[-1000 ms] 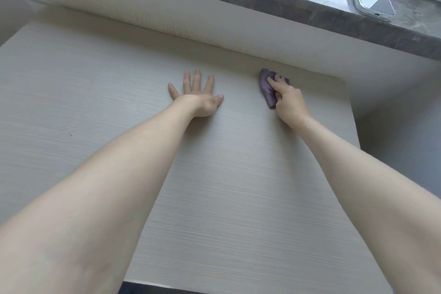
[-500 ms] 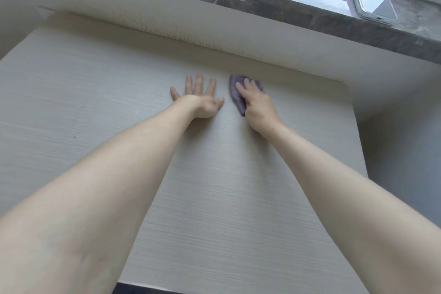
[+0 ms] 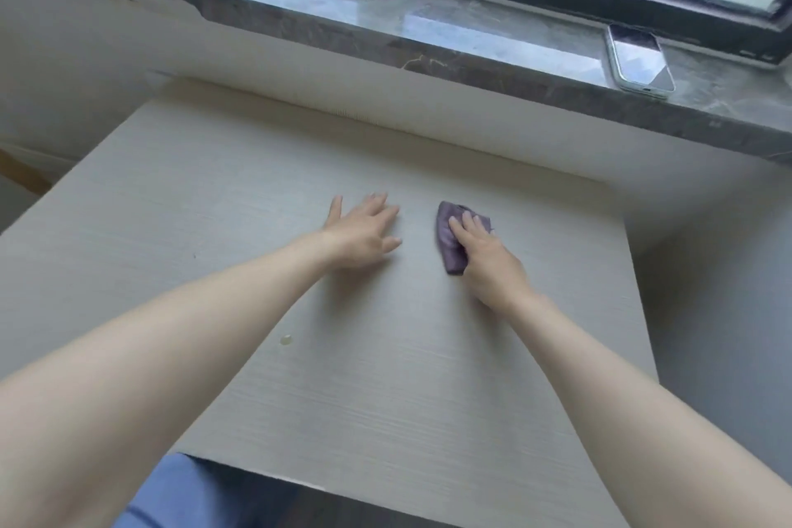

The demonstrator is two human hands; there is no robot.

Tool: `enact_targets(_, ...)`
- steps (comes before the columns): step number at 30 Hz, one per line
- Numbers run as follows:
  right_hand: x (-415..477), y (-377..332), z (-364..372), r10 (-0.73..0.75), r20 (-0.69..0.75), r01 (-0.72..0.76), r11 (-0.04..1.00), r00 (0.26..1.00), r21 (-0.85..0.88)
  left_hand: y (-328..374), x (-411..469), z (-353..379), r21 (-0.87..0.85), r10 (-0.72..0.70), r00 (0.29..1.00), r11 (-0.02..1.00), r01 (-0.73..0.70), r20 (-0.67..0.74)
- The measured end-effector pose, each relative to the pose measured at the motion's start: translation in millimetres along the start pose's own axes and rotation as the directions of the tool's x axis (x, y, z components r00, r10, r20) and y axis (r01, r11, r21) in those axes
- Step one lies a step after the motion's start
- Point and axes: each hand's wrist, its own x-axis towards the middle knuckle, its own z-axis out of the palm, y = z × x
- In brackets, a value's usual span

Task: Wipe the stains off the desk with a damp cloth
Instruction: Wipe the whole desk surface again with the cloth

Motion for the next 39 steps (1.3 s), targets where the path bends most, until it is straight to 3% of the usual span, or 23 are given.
enact_targets(3,-19,3,0,0.28,-0.137,-0.274,0.96,0.95,0.062,25,-16,19,0.038,0.054,0.998,0.998,-0.056,0.036)
enact_targets(4,-28,-6,6,0.303,-0.161,-0.297,0.953,0.939,0.059,33,-19,25,0.059,0.057,0.997,0.996,-0.06,0.042)
enact_targets(9,-55,1,2,0.119,-0.041,-0.118,0.992,0.992,0.033,47,-24,42,0.102,-0.002,0.999,0.995,-0.002,0.038)
enact_targets(14,-65,0,7,0.293,-0.142,-0.284,0.956,0.945,0.078,41,-33,46,0.114,-0.004,1.0,0.993,0.002,0.02)
enact_targets(20,-79,-10,16,0.102,-0.071,-0.099,0.994,0.992,0.05,46,-33,44,0.157,0.007,1.0,0.988,-0.01,0.02)
enact_targets(25,-69,-13,11,0.129,-0.023,-0.129,0.992,0.991,0.016,48,-53,44,0.214,0.156,0.985,0.967,-0.138,-0.069)
enact_targets(30,-55,-17,6,0.171,-0.02,-0.171,0.985,0.985,0.023,29,-68,50,0.287,0.027,1.0,0.958,-0.022,-0.015)
enact_targets(39,-75,-9,14,0.109,-0.002,-0.109,0.994,0.994,0.02,34,-58,46,0.269,-0.021,0.999,0.963,0.011,0.034)
